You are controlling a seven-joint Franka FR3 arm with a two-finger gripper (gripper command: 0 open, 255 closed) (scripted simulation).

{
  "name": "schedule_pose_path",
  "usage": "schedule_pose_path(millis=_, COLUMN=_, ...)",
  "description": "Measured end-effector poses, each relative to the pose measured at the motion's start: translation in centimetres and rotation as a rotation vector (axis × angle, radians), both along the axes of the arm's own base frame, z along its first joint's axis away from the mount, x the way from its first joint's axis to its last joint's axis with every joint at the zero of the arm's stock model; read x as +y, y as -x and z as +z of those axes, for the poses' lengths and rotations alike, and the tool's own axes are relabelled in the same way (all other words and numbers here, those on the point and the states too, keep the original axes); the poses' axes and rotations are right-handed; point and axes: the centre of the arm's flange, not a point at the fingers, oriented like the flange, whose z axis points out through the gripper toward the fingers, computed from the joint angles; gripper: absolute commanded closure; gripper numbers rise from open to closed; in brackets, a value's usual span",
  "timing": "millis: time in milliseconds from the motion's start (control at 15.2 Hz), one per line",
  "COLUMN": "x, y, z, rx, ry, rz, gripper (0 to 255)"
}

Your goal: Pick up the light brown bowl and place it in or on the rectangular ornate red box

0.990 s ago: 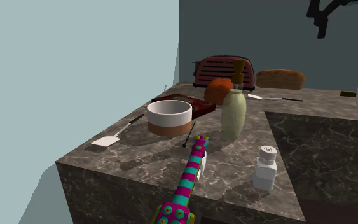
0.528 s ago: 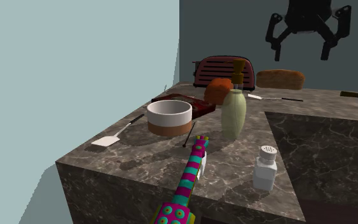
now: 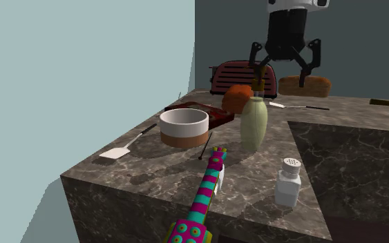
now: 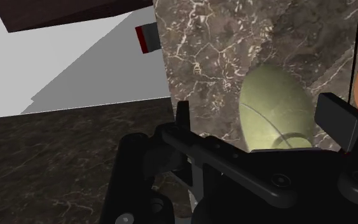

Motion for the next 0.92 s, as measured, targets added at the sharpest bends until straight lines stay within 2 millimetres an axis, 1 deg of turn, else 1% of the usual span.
schedule_pose_path(millis=66, x=1.1, y=-0.2, z=-0.6, rx=-0.001, ry=-0.002, rz=-0.001, gripper=0)
schedule_pose_path(millis=132, x=2.1, y=-1.0, z=-1.2, rx=-0.003, ry=-0.004, rz=-0.003, gripper=0)
schedule_pose_path(millis=198, x=3.4, y=-1.1, z=-2.1, rx=-0.004, ry=-0.006, rz=-0.004, gripper=0)
schedule_pose_path(millis=264, x=4.1, y=-1.8, z=-2.6, rx=-0.005, ry=-0.008, rz=-0.005, gripper=0)
schedule_pose_path(millis=396, x=6.5, y=-2.3, z=-3.9, rx=-0.008, ry=-0.012, rz=-0.008, gripper=0)
schedule_pose_path(millis=462, x=7.2, y=-2.7, z=-4.7, rx=-0.009, ry=-0.013, rz=-0.01, gripper=0)
schedule_pose_path(millis=528, x=8.4, y=-3.1, z=-5.2, rx=-0.01, ry=-0.015, rz=-0.01, gripper=0)
schedule_pose_path(millis=594, x=9.4, y=-3.2, z=-6.1, rx=-0.011, ry=-0.017, rz=-0.012, gripper=0)
schedule_pose_path(millis=726, x=11.6, y=-4.3, z=-7.5, rx=-0.014, ry=-0.021, rz=-0.015, gripper=0)
schedule_pose_path(millis=792, x=12.8, y=-4.5, z=-7.9, rx=-0.015, ry=-0.023, rz=-0.016, gripper=0)
schedule_pose_path(millis=924, x=14.8, y=-5.4, z=-9.4, rx=-0.018, ry=-0.028, rz=-0.019, gripper=0)
